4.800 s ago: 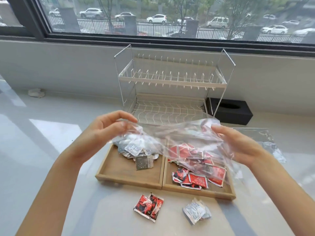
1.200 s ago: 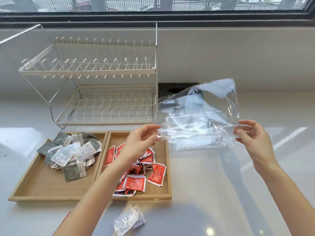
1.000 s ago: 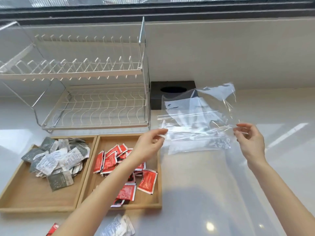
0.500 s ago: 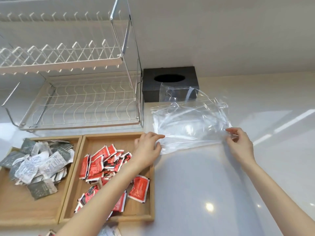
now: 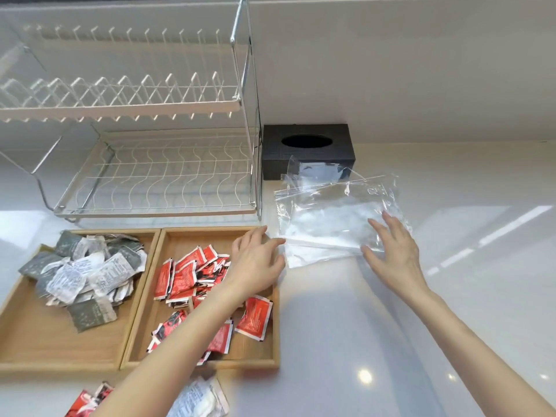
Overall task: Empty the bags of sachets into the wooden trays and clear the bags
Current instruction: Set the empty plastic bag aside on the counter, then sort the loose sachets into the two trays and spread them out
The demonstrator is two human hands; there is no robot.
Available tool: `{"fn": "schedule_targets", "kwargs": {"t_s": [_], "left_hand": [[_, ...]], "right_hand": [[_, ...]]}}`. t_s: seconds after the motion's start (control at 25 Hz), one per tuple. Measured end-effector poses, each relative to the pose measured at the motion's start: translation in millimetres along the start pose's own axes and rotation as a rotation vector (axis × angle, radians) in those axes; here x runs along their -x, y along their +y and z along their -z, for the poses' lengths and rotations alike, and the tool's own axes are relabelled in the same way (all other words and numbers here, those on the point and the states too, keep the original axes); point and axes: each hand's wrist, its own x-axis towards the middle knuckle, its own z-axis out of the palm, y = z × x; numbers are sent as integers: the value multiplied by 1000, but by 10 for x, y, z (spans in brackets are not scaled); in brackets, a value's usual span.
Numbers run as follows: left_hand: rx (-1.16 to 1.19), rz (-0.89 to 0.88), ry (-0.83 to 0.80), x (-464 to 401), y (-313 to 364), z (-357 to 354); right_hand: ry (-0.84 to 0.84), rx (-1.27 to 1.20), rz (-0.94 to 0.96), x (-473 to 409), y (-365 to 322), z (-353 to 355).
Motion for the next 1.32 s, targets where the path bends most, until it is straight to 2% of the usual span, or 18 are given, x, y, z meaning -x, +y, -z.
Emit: {"fn": "schedule_targets", "kwargs": {"t_s": [0.52,0.8,0.92,1.04,1.16,1.32], "left_hand": [[0,37,99,1035,-655,321],[129,52,306,1684,-1024,182],[152,57,271,1899,-1105,-13],[200,39,157,2055,-1152,-215],[209,12,40,2169,-1169,-404],[172,-10,14,2202,-1191,-521]], "right_hand": [[-157,29,269,870,-1134,-250],[-93,-218,367,1479,-1608,-678],[-103,-277,362,1778,-1672,-899],[-150,-311,341,2048,-1680,-1054],[-282,-227,320,2203,-1637,-1174],[-384,-122,275,2190,-1629,-1228]]}}
